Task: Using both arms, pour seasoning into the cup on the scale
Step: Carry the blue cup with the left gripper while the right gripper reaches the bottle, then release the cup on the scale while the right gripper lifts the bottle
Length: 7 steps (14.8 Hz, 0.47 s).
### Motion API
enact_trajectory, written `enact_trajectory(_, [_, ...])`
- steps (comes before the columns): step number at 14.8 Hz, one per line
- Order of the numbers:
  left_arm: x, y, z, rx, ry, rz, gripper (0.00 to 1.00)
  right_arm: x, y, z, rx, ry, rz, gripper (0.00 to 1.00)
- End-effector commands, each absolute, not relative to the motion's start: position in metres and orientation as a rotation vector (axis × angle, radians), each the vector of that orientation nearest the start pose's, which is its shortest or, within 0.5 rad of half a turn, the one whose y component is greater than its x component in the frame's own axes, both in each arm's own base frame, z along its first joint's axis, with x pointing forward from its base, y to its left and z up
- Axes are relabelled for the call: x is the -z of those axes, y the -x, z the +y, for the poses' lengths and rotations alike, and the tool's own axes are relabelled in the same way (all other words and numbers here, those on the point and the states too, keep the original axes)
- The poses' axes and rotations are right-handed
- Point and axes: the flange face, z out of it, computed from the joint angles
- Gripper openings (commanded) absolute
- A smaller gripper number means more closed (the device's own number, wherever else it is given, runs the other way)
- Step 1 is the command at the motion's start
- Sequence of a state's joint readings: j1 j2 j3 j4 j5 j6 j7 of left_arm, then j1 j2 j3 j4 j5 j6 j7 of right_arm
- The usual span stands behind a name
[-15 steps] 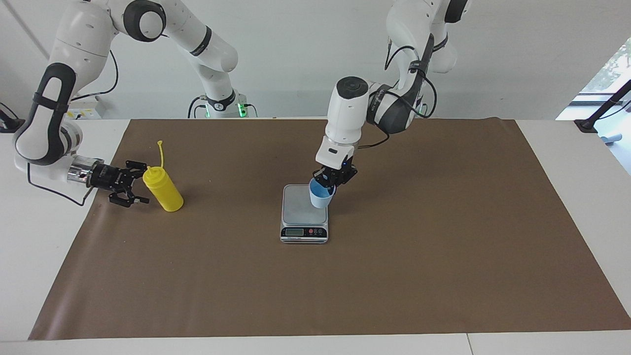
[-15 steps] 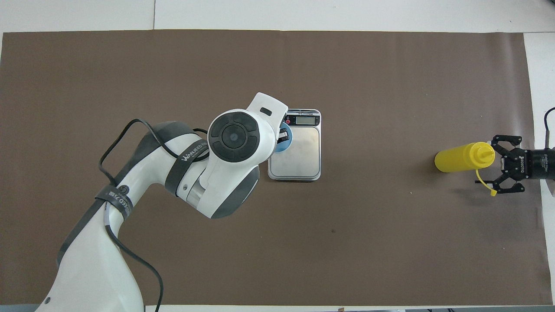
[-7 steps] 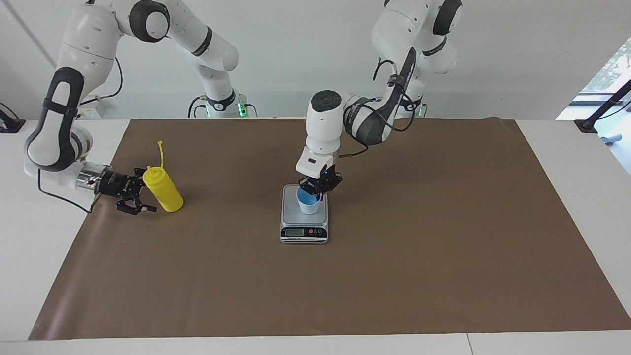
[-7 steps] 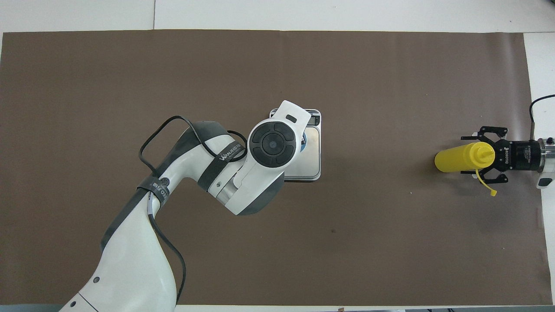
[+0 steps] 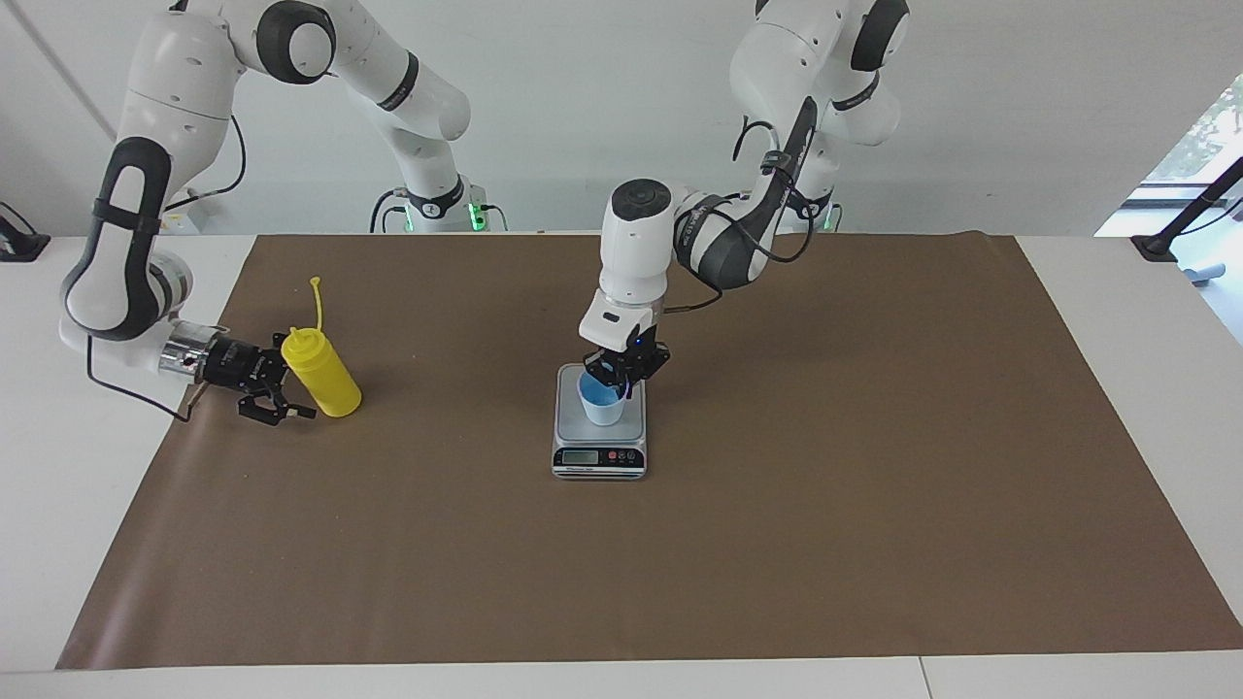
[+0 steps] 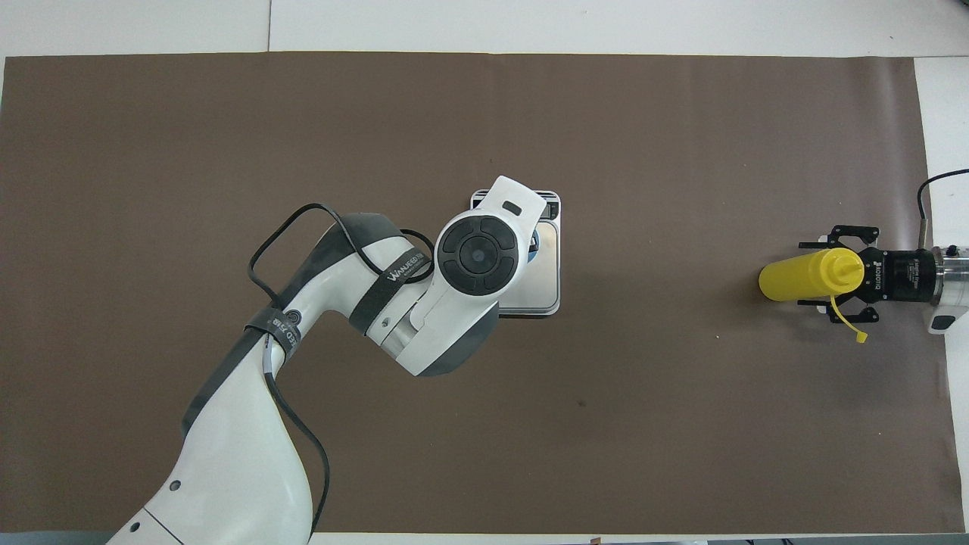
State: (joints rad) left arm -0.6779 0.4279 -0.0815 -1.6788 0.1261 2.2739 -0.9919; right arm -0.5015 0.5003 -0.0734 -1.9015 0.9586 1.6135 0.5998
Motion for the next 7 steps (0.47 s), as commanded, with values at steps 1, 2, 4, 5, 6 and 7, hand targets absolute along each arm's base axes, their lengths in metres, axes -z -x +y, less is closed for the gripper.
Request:
enact_trajectory(1, [-0.386,-0.498,-0.459,0.298,3.192,-0.261,1.0,-0.233,-0.514,-0.228,-0.84,1.456,1.56,0.36])
enact_trajectory(2, [-0.4,-0.497,-0.452,0.304,3.188,-0.27,1.0,-0.233,-0.514,-0.228,-0.842,1.459,1.559,0.19])
enact_trajectory(4, [-0.426,-0.497,-0.431,0.304,3.17,-0.312,1.0,-0.233,-0.515,-0.227,-0.842,1.458,1.557,0.0])
enact_trajectory(5, [-0.437,-0.499,-0.417,0.302,3.159,-0.34,1.0,-0.233,-0.515,-0.227,-0.844,1.458,1.556,0.0])
enact_trajectory(6, [-0.443,-0.506,-0.397,0.296,3.145,-0.362,1.0,-0.234,-0.517,-0.226,-0.838,1.446,1.552,0.0])
enact_trajectory(7, [-0.445,-0.51,-0.375,0.293,3.135,-0.326,1.0,-0.236,-0.519,-0.223,-0.837,1.438,1.546,0.0])
